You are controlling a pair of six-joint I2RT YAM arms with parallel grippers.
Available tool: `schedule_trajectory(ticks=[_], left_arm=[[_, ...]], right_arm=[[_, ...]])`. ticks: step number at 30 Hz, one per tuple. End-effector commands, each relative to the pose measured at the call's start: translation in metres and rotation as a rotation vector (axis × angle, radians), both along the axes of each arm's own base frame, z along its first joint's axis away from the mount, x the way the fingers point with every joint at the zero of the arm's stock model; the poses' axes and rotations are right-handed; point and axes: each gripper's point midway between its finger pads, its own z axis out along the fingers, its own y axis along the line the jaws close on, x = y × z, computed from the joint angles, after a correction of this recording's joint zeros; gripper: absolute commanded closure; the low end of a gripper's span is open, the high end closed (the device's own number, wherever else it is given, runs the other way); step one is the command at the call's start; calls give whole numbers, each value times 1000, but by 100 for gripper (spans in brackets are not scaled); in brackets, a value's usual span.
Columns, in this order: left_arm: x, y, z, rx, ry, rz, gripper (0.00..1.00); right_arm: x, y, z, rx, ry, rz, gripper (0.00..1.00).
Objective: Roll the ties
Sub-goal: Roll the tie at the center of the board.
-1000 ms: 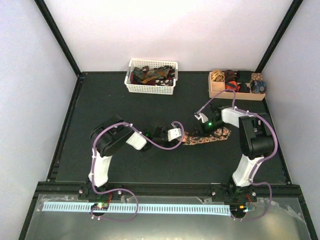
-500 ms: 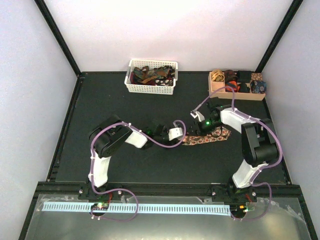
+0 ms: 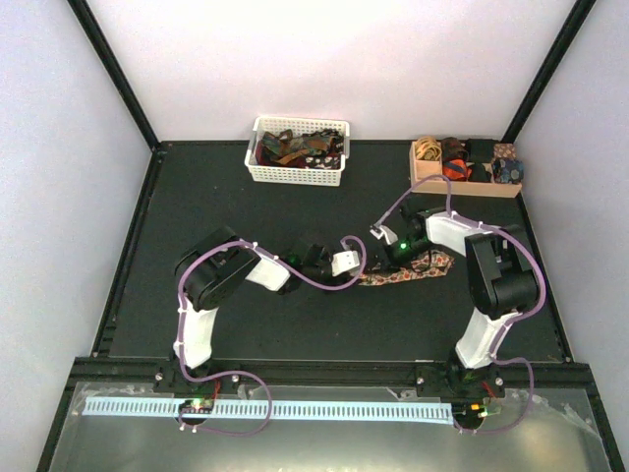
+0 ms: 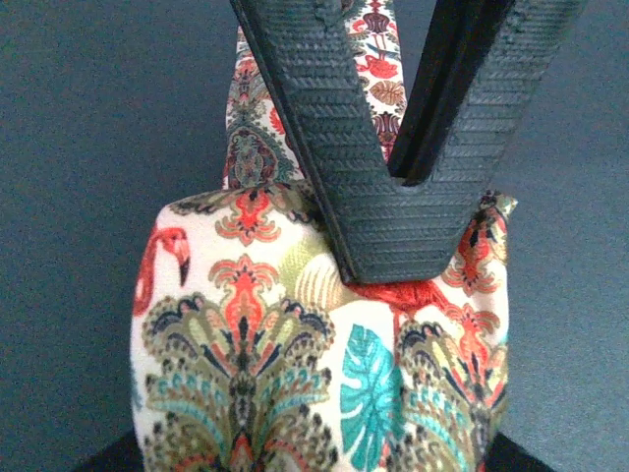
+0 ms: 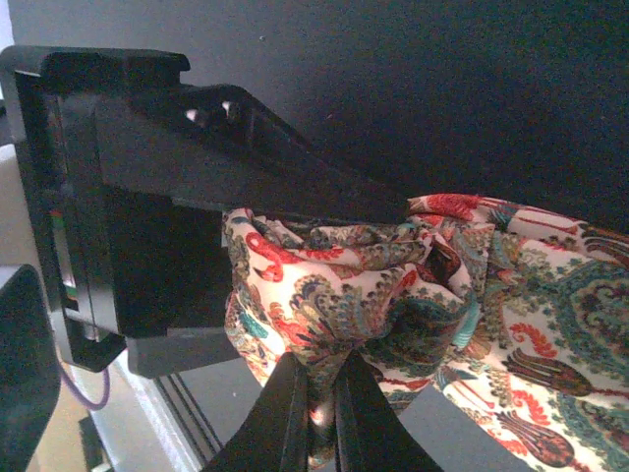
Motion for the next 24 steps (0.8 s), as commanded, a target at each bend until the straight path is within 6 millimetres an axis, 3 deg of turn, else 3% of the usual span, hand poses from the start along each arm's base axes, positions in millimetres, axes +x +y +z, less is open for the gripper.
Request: schedule_trajectory(ticks=[1,4,7,11,17,24], left_arm=[[-3,17,-29,109,69,53,54],[-4,16,-16,41,66,36,34],[-9,17,2,-45,49,17,21],[-12,12,22,-135,11,-13,13],[-6,-1,25,-199,-3,-10,1],[2,-23,23,-256,-47,-7,2]], right_arm=[[11,-16,-12,-97,-49,3,99],[8,-27,-22,-125,-30,-2,99],[4,-37,-34,-149,1,-10,99],[7,-47,-43,-170,13,-32,99],[12,-60,-47,-204,27,-60,99],[8,-65,-50,-250,82,-77,99]])
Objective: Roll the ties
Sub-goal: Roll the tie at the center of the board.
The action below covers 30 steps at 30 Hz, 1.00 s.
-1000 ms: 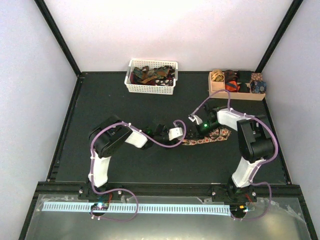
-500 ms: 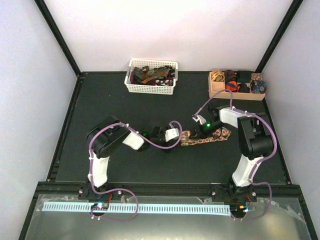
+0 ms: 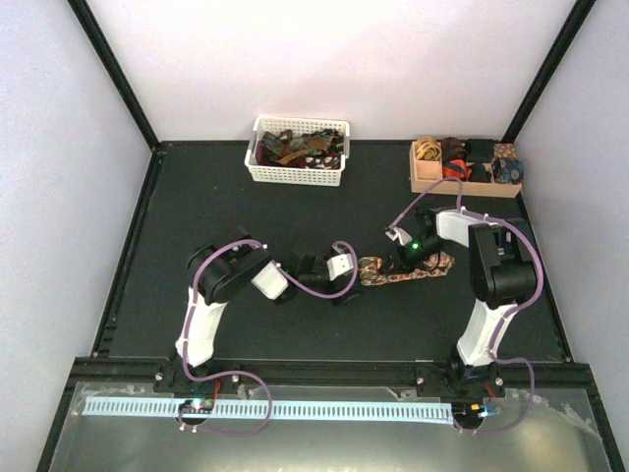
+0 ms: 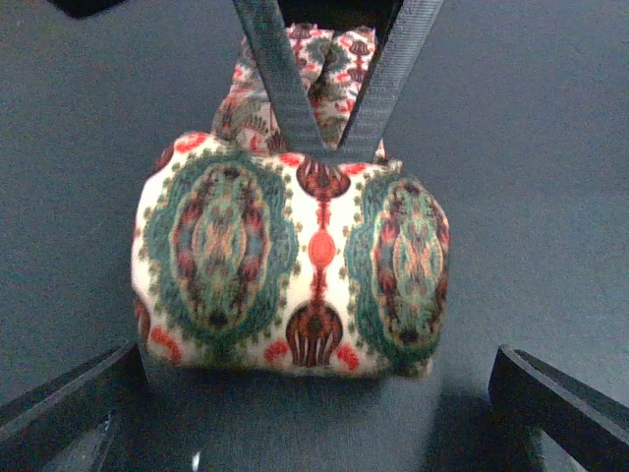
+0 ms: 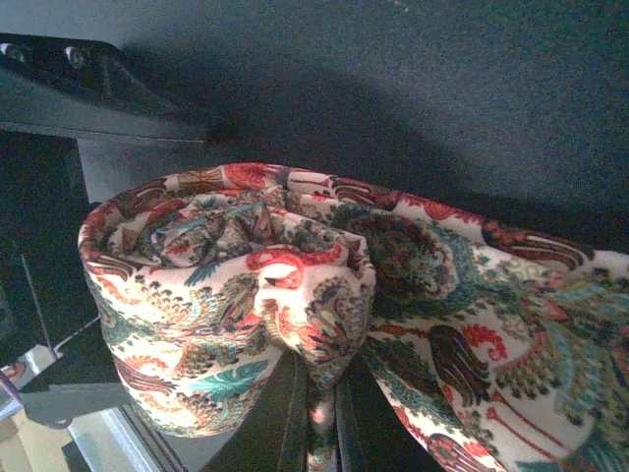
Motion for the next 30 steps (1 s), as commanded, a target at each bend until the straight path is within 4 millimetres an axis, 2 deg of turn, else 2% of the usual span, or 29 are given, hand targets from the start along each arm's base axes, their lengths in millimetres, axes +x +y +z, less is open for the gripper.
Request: schedule_trajectory(ticks=[1,6,10,13,17,19,21,25,30], left_arm=[[10,-27,19,-96,-72,-14,3],[13,-40,12,-56,-91,-26,10],[13,-41,2,2,-72,-38,23],[6,-31,-2,46,-88,-52,32],[-2,-10,-11,147,-61,-39,52],[-4,0,-16,200,-35,-23,58],[-8,11,-18,222,-30,-21,61],[-15,23,-26,281,9,-26,63],[-15,27,-32,319,36,-17,65]], right_arm=[[-6,-20,-22,-136,56,-8,99],[-8,-15,-25,-97,75,-5,99],[-5,-5,-22,-49,82,-5,99],[-4,6,-16,-7,73,7,99],[1,23,-8,48,52,8,98],[1,29,-4,73,55,14,90],[0,29,0,81,48,27,82],[5,22,22,107,-17,40,74],[18,16,42,125,-74,27,73]])
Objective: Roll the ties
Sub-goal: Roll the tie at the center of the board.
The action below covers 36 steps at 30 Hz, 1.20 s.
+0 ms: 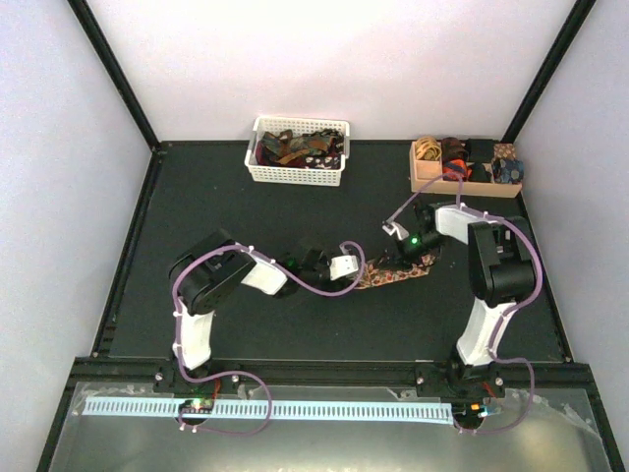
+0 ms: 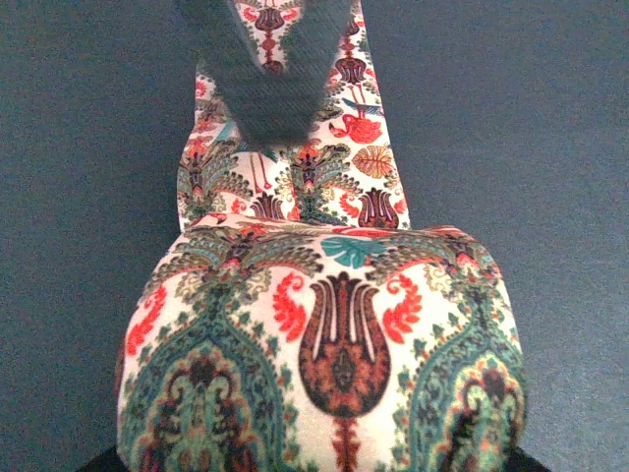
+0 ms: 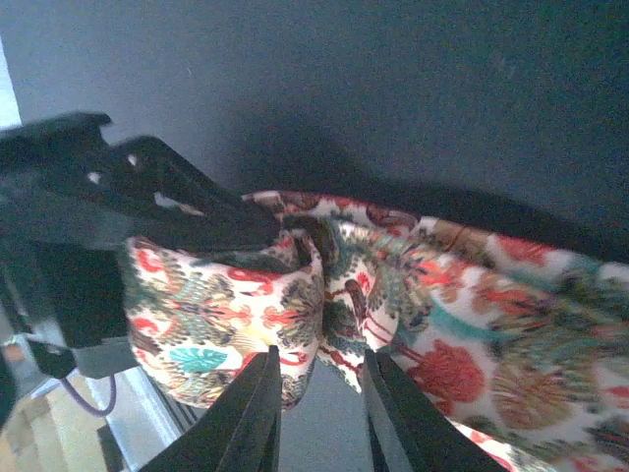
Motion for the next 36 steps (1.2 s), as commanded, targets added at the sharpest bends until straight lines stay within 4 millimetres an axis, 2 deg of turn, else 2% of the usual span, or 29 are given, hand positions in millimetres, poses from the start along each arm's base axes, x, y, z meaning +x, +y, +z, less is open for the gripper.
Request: schedule_trajectory(ticks=[1,4,7,10,14,21,25,27,29,31,36], left_arm=[[-11,21,-32,139,95,12,65],[-9,19,-35,153,127,24,65],[-7,17,-35,161,153,40,65],[-7,18,-38,170,161,41,65],[-6,19,-35,149,160,47,65],[-3,16,-31,110,156,42,68],[-1,13,-31,82,147,40,68],[1,13,-33,84,144,42,68],[2,13,-34,86,141,47,68],[3,14,-35,88,138,54,68],[5,17,-35,91,143,68,68]], right_arm=[[19,1,31,47,-104,-6,73],[22,7,37,74,-118,-35,66],[17,12,37,61,-114,-28,62],[21,3,27,-28,-148,-21,62],[46,-14,20,-162,-283,-10,63],[48,-28,7,-259,-283,53,63],[60,-21,13,-231,-312,46,61],[61,-15,9,-231,-304,66,61],[55,-9,1,-230,-264,110,63],[44,-7,-6,-228,-226,150,69],[18,-16,-18,-248,-201,211,77]])
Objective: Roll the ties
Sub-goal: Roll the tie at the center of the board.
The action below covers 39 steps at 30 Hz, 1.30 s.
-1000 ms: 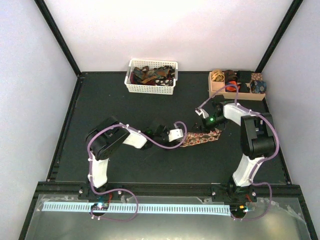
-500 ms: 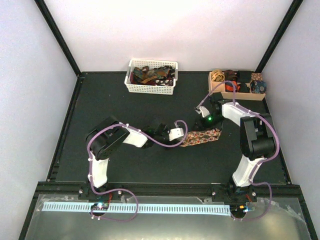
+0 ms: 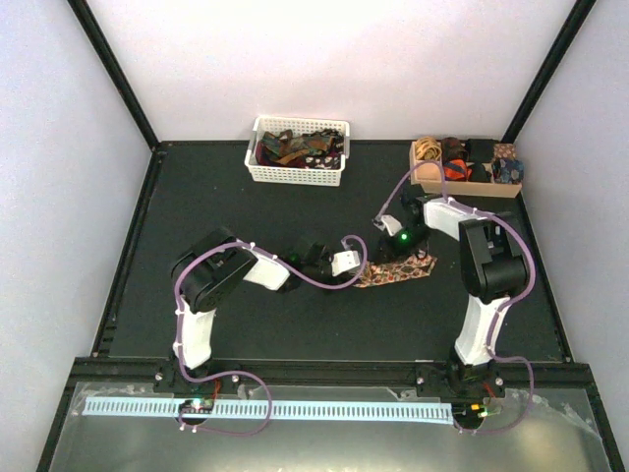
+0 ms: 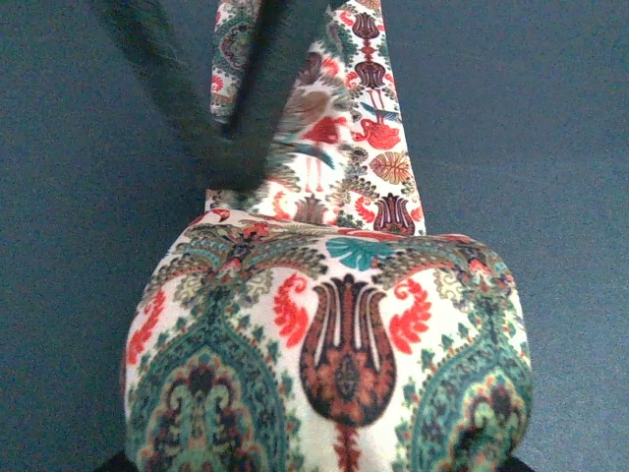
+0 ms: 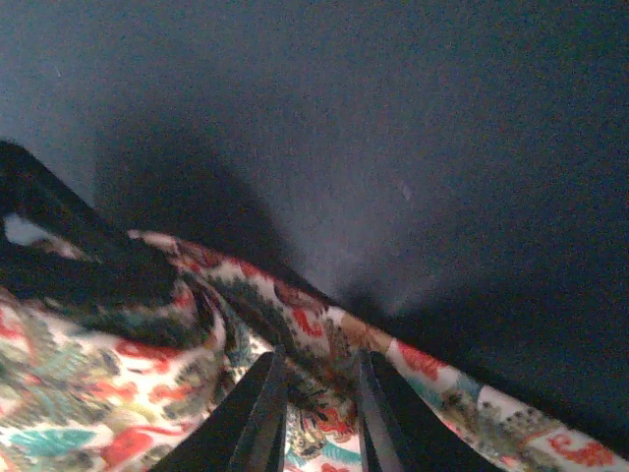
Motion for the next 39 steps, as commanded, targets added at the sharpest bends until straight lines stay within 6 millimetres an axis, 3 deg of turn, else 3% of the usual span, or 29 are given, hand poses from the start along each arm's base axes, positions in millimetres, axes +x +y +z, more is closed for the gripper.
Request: schedule_trajectory(ticks=[1,6,12,20,22,25,30,39], left_arm=[[-4,21,-37,99,84,51,68],[-1,26,-38,128,93,87,68],[-2,30,-38,147,85,89,68],[-3,28,-39,150,93,76,67],[-3,29,-40,154,95,79,67],[-4,28,-41,157,101,79,67],[-3,28,-42,160,108,81,67],[-3,27,-43,160,109,83,67]], right_arm=[[-27,-10,-9,-37,46,70,79],[-30,-13,-4,-48,31,108,83],[-13,-1,49,67,-125,74,66],[-30,23,82,273,-88,27,61],[-36,29,81,320,-33,-7,54],[-41,35,71,351,32,-36,51],[-42,40,51,359,136,-80,52],[-44,49,33,311,174,-78,57]])
